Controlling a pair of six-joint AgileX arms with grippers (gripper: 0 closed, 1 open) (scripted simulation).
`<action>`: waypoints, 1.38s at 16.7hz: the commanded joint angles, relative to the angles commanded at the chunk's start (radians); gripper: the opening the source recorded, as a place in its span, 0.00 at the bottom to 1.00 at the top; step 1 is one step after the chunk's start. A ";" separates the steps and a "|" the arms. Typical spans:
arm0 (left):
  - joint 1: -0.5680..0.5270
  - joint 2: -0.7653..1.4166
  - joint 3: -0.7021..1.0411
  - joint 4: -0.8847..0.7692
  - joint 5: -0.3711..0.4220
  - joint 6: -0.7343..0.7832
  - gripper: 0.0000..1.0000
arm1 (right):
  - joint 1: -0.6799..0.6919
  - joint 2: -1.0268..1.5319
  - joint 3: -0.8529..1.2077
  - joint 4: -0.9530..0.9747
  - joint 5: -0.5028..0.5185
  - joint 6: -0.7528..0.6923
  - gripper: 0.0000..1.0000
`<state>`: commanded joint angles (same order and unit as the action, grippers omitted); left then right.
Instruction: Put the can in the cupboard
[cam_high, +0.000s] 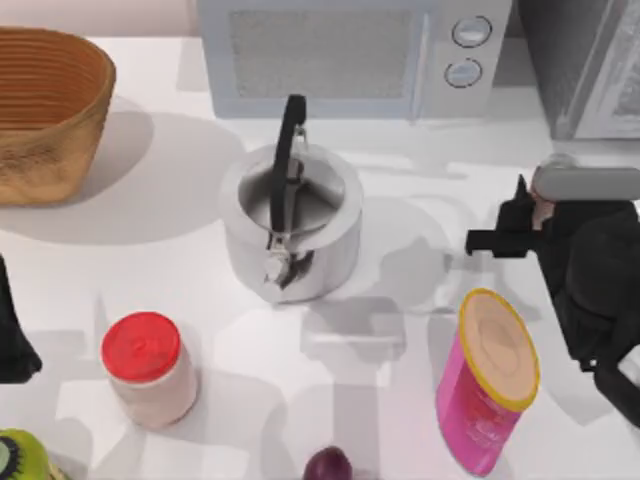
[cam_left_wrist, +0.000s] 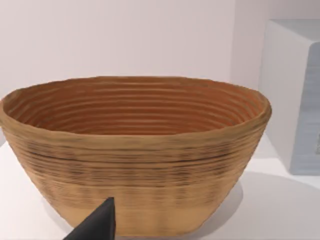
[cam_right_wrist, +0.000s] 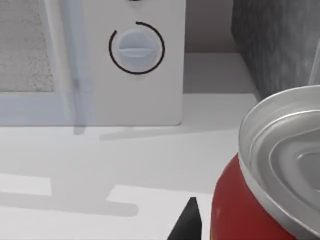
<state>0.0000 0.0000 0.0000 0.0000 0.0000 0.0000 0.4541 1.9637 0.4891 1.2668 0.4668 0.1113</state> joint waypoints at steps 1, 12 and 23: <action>0.000 0.000 0.000 0.000 0.000 0.000 1.00 | 0.000 -0.059 0.008 -0.071 0.000 0.000 0.00; 0.000 0.000 0.000 0.000 0.000 0.000 1.00 | -0.002 -0.504 0.066 -0.586 -0.003 0.004 0.00; 0.000 0.000 0.000 0.000 0.000 0.000 1.00 | -0.067 -0.767 -0.026 -0.695 -0.098 -0.019 0.00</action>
<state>0.0000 0.0000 0.0000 0.0000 0.0000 0.0000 0.3874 1.1967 0.4635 0.5721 0.3685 0.0921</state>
